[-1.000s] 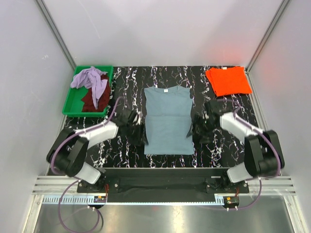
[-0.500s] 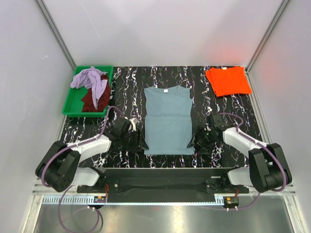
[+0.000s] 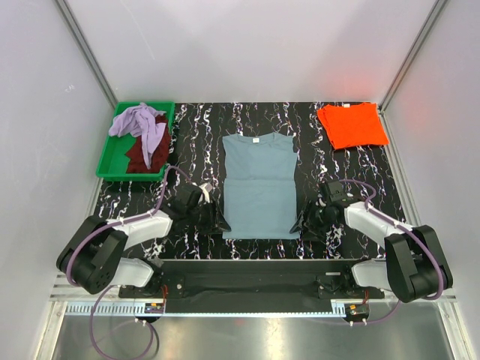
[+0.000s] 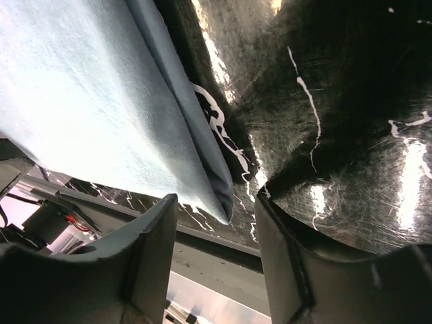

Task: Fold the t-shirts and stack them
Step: Fold the tshirt

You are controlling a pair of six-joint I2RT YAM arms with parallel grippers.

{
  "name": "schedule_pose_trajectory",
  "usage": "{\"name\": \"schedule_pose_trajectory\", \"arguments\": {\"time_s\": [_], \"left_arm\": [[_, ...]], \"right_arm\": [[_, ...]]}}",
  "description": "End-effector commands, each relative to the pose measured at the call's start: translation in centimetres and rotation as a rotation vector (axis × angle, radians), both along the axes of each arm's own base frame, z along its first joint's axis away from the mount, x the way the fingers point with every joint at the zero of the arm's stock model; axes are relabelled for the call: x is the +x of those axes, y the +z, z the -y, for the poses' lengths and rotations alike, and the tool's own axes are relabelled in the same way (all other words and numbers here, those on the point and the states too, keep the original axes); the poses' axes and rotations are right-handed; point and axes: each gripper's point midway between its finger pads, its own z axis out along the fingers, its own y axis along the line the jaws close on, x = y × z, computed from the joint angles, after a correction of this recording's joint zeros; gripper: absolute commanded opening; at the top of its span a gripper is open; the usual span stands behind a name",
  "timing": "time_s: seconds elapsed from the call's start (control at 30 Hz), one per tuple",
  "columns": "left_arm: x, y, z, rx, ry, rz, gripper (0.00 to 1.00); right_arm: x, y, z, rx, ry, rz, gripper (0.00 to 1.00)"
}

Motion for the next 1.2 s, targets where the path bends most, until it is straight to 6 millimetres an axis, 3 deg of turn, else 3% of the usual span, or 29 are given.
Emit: {"name": "schedule_pose_trajectory", "arguments": {"time_s": [0.0,0.3,0.47,0.57,1.17], "left_arm": [[-2.3,-3.0,-2.1,0.115,0.012,-0.090,0.46],[-3.3,-3.3,-4.1,0.202,0.052,-0.110,0.52],[-3.7,-2.8,-3.6,0.158,0.034,-0.105,0.53],[-3.8,-2.7,-3.1,0.129,0.028,-0.115,0.50],[-4.7,-4.5,-3.4,0.132,0.077,-0.162,0.40]], "right_arm": [[0.3,0.3,-0.1,-0.003,-0.008,0.029,0.56],[-0.1,0.1,-0.1,-0.005,-0.003,0.017,0.46],[-0.3,0.0,-0.1,-0.008,-0.007,0.018,0.40],[-0.3,0.0,-0.1,-0.007,-0.008,0.018,0.35],[-0.4,0.1,0.0,-0.004,-0.015,0.037,0.31]]}}
